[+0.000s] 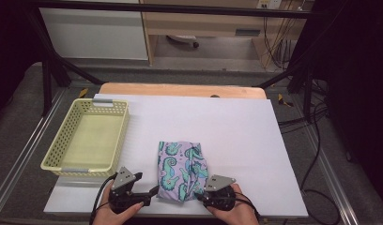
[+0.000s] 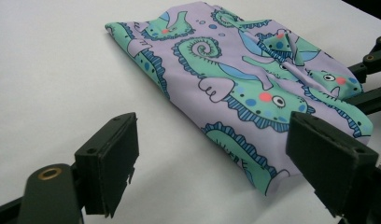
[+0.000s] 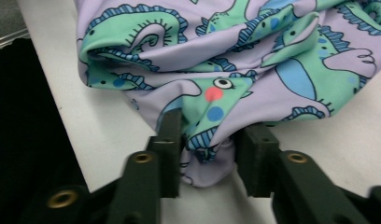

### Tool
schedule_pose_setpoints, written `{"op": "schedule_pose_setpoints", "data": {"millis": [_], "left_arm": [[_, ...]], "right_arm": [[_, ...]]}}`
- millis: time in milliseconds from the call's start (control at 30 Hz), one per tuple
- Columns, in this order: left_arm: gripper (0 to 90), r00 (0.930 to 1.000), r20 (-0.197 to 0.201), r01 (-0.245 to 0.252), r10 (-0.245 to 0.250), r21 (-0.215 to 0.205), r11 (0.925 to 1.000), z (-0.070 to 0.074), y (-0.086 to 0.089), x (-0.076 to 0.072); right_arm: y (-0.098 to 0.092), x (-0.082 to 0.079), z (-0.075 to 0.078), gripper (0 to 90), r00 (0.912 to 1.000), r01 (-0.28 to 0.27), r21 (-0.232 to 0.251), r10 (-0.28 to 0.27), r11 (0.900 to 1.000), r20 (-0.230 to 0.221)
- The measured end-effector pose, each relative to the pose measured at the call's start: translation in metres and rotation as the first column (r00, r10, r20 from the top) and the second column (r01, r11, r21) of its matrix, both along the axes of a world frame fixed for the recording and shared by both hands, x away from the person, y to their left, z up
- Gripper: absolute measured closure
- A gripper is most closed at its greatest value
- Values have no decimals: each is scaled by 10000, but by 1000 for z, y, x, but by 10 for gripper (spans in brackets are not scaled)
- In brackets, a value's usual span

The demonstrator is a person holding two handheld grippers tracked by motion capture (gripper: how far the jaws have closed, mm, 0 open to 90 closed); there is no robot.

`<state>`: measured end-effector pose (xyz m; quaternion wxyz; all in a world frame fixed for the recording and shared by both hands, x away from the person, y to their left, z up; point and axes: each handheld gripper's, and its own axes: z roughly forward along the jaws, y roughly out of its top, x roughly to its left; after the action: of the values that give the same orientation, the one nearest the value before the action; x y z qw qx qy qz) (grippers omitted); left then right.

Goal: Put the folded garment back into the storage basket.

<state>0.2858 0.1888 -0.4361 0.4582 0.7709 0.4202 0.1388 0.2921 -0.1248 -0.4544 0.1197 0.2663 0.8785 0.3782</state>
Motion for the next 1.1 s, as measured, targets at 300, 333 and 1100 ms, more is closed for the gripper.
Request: {"op": "schedule_pose_setpoints", "data": {"millis": [300,333,1100], "left_arm": [[150,9994,329,134,-138,142,9998,4,-3,1],[150,9991,396,138,-143,139,9998,4,-4,1],[116,9910,1313,159,-274,878,9960,40,-41,56]], "right_arm": [[0,-1,0,783,9999,-65,-18,65,10000,92],[0,-1,0,783,9999,-65,-18,65,10000,92],[2,0,3,798,9995,-252,-389,258,9989,156]]}}
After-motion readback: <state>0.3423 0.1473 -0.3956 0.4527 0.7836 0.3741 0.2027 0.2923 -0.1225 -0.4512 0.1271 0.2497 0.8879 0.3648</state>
